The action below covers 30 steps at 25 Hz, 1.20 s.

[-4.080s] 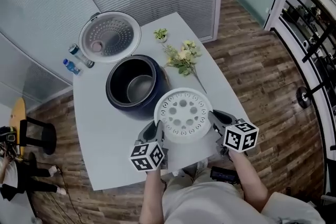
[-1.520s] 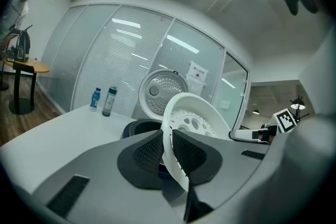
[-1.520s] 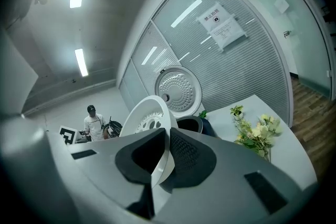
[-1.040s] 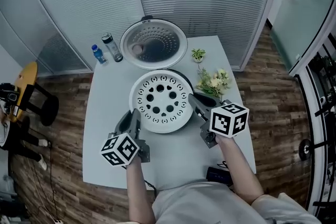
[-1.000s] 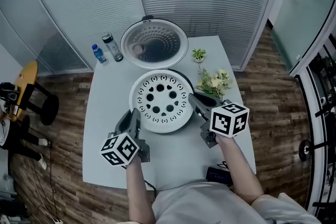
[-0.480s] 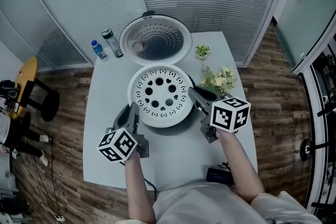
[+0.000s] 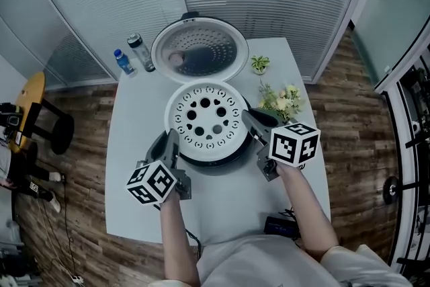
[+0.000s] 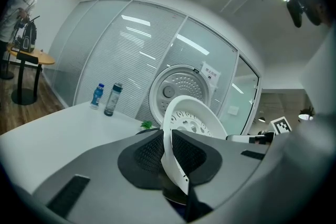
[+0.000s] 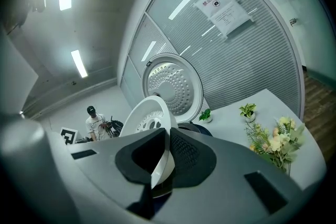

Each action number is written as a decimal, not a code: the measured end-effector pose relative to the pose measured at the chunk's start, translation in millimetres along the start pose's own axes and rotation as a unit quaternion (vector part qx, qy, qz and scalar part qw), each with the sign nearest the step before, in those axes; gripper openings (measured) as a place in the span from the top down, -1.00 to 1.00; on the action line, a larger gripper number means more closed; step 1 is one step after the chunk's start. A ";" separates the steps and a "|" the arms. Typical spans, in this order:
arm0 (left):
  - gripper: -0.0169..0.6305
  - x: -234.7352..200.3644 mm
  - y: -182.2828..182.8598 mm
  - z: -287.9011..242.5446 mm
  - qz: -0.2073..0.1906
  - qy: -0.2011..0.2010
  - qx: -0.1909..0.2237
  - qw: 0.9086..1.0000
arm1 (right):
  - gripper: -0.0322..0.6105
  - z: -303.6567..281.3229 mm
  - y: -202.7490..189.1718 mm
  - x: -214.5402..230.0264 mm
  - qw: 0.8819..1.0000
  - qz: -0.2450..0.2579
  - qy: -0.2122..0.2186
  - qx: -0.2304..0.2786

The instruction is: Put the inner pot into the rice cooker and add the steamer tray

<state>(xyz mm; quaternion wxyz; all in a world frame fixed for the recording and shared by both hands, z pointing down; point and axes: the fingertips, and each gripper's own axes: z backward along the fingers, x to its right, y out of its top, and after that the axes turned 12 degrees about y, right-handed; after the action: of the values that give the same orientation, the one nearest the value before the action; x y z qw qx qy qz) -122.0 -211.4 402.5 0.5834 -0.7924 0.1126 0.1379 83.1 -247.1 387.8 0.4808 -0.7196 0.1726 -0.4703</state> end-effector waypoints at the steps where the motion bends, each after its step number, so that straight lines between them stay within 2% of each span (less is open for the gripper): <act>1: 0.78 -1.0 -0.7 -1.1 0.000 0.000 -0.001 1.000 | 0.77 -0.9 -1.1 1.0 1.000 -0.001 -0.001 -0.001; 23: 0.78 -10.9 -13.6 -23.7 -0.014 0.005 -0.021 1.000 | 0.77 -13.8 -13.3 21.0 1.000 -0.021 -0.005 -0.008; 30: 0.77 -13.4 -18.6 -26.4 -0.026 0.011 -0.030 0.999 | 0.77 -16.2 -18.0 21.1 1.000 0.001 -0.017 -0.024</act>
<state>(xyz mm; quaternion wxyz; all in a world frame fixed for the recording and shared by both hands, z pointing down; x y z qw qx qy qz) -125.9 -230.9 431.2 0.5618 -0.8135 0.0938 0.1172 76.3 -261.8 415.5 0.4665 -0.7387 0.1766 -0.4533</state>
